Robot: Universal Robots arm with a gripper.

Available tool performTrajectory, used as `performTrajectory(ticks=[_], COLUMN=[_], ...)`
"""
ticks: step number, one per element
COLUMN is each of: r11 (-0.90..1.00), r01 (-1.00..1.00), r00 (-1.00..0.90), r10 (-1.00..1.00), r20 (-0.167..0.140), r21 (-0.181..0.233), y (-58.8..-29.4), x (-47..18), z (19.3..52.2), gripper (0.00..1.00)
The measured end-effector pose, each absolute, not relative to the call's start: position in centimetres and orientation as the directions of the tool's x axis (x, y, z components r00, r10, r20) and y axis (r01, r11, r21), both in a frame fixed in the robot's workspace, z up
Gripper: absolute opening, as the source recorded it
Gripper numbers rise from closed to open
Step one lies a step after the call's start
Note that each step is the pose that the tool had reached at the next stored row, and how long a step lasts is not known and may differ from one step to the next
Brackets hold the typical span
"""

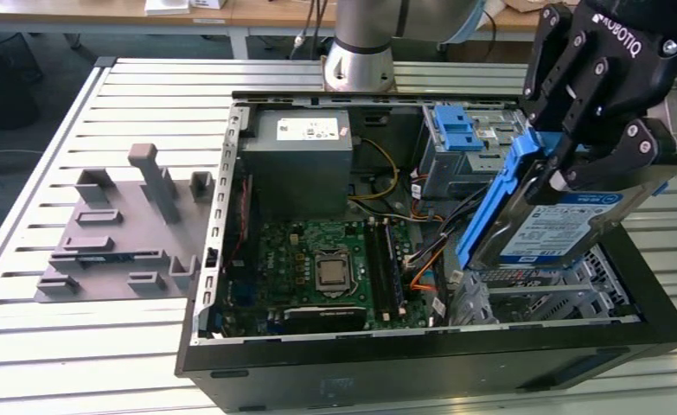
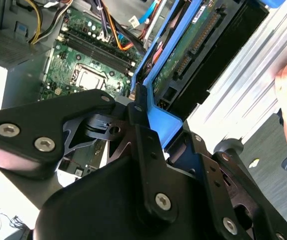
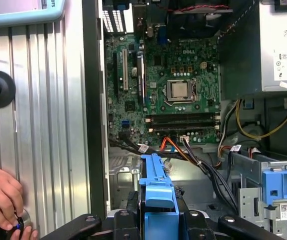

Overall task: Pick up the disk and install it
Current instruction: 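Insert the disk into the insertion slot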

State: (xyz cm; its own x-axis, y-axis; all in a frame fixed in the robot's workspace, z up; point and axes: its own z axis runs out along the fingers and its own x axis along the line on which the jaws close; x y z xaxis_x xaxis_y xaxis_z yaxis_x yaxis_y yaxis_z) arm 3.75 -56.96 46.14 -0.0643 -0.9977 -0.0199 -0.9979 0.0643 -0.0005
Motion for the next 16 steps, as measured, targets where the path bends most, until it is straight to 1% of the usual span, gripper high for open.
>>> performTrajectory(ticks=[10,16], r11=[0.064,0.064], r01=[-0.998,-0.998], r00=[-0.064,-0.064], r10=[-0.998,-0.998], r20=[-0.020,-0.020], r21=[0.000,0.000], y=[-57.3,-57.4], x=[3.9,5.0], z=[45.8,45.4], gripper=[0.36,0.36])
